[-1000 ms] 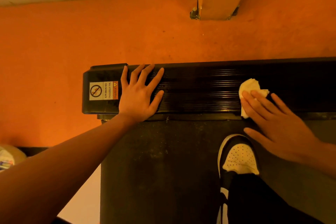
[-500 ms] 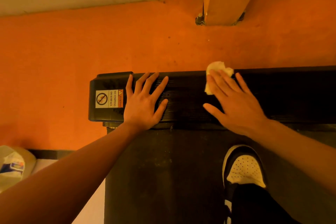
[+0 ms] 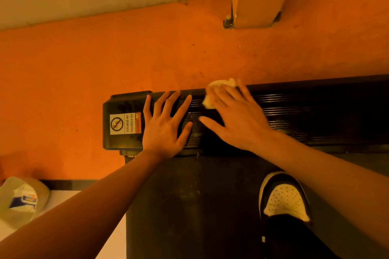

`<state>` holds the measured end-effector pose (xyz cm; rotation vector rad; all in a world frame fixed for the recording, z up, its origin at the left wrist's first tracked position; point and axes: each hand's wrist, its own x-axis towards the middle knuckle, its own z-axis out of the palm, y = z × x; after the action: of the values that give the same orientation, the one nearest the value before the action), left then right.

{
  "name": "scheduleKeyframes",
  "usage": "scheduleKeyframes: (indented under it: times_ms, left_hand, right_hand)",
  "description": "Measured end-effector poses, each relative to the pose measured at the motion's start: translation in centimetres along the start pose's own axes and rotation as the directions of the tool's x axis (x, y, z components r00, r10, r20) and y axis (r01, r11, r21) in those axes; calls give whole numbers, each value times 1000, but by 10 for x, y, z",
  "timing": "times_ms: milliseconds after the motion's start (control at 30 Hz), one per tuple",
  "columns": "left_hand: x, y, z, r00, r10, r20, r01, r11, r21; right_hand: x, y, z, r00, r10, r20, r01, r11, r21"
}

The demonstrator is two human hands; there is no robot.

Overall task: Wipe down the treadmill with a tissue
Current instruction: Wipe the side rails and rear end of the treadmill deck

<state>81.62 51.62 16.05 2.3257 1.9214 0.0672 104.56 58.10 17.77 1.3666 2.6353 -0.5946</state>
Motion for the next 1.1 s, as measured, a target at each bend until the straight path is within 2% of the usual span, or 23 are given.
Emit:
scheduleKeyframes:
  times_ms: [133, 200, 267, 400, 467, 600, 733, 800, 900, 1000, 1100]
  left_hand:
    - [1, -1, 2, 1000, 4, -12, -4, 1000, 0]
    - [0, -1, 2, 1000, 2, -20, -2, 1000, -4]
    - [0, -1, 2, 1000, 2, -14, -2, 1000, -3]
    - [0, 0, 1, 1000, -5, 20, 5, 1000, 18]
    - [0, 0, 1, 999, -16, 32, 15, 1000, 21]
    - [0, -1, 2, 999, -28, 28, 29, 999, -14]
    - [-2, 2, -1, 996, -55, -72, 46, 991, -128]
    - [-2, 14, -4, 994, -20, -107, 6, 991, -134]
    - [6, 46, 0, 999, 29, -19, -30, 995, -95]
    - [9, 60, 12, 997, 7, 81, -5, 1000, -26]
    - [1, 56, 14, 993, -27, 117, 28, 1000, -13]
  right_hand:
    - [-61, 74, 1, 975, 204, -91, -211, 975, -71]
    - [-67, 73, 2, 959, 271, -87, -275, 961, -35]
    - [-53, 42, 7, 974, 214, -80, -213, 977, 10]
    - [-17, -39, 33, 997, -56, -52, 55, 998, -19]
    - [-8, -45, 37, 993, -101, -63, 99, 995, -33]
    - [-15, -14, 31, 968, -243, -65, 242, 970, -31]
    - [-21, 12, 31, 952, -234, -195, 225, 972, -70]
    - [-20, 21, 32, 954, -204, -222, 191, 978, -79]
    - [-22, 29, 36, 953, -205, -224, 186, 977, -104]
    - [-23, 30, 39, 944, -235, -230, 206, 968, -143]
    - [-22, 26, 37, 944, -238, -228, 204, 965, -164]
